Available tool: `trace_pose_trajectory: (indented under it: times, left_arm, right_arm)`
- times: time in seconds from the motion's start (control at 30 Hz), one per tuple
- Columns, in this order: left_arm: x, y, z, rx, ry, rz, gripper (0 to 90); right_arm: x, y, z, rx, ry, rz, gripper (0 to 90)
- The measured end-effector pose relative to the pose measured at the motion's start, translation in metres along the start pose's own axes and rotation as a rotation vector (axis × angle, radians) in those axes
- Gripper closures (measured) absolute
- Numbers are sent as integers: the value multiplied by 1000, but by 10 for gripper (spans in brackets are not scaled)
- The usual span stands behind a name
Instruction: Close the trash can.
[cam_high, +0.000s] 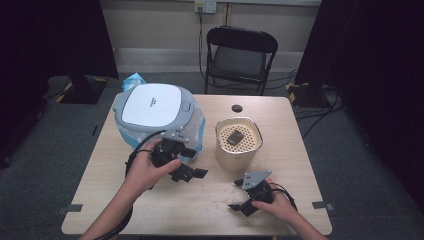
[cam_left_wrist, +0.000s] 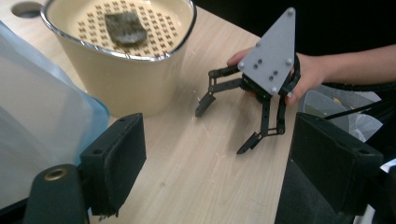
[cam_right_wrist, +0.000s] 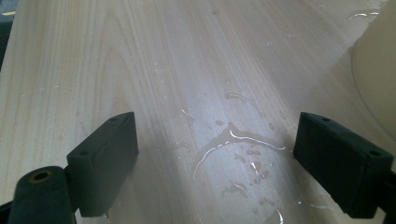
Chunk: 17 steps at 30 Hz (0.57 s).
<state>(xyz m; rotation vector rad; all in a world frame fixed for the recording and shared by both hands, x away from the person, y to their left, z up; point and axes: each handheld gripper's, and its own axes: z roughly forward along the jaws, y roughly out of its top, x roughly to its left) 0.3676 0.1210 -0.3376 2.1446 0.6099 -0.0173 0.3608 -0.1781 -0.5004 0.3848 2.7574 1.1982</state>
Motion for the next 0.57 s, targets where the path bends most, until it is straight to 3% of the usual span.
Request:
trace_pose_trajectory:
  times: [0.57]
  left_arm:
    - [2, -63, 51, 77, -72, -28, 182]
  right_arm:
    - [0, 0, 0, 1, 2, 0, 128]
